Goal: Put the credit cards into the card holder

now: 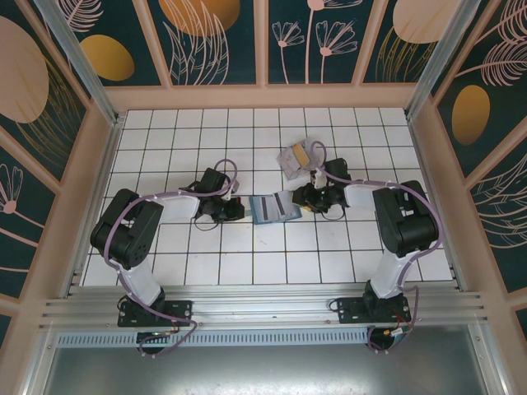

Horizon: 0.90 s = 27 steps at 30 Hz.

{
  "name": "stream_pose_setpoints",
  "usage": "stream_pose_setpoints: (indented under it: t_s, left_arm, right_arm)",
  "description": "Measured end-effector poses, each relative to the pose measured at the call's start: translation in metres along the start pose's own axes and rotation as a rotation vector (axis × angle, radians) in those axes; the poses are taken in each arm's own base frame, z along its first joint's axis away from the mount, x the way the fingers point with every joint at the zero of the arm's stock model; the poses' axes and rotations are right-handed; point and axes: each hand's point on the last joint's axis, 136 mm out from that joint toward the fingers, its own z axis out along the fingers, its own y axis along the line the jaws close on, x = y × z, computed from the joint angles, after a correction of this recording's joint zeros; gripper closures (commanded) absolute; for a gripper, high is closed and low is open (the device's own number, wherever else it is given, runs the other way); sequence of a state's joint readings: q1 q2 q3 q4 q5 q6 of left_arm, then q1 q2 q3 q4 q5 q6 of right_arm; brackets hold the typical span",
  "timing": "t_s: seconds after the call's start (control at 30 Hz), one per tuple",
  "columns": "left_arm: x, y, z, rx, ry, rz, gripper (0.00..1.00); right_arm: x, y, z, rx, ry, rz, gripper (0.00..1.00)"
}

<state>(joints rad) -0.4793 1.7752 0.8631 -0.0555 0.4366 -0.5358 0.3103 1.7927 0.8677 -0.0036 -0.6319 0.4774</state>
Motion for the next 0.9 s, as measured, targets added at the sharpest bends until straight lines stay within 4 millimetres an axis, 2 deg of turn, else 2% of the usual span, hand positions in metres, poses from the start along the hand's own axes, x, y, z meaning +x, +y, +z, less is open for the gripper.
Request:
stream_pose_setpoints:
  t_s: [0.27, 0.57, 0.8, 0.9]
  left_arm:
    - [0.0, 0.0, 0.0, 0.0, -0.001, 0.001, 1.0]
    - [-0.002, -0.002, -0.001, -0.002, -0.002, 0.003, 1.0]
    - [-0.008, -0.008, -0.003, 0.005, -0.011, 0.012, 1.0]
    - [-0.01, -0.008, -0.003, 0.0, -0.013, 0.018, 1.0]
  right_arm:
    - [0.001, 0.014, -0.004, -0.063, 0.001, -0.005, 0.61]
    - [-0.003, 0.041, -0.018, -0.131, -0.023, -0.046, 0.61]
    - [0.001, 0.045, -0.016, -0.143, -0.008, -0.046, 0.61]
    - [0.001, 0.039, -0.016, -0.115, -0.013, -0.047, 0.6]
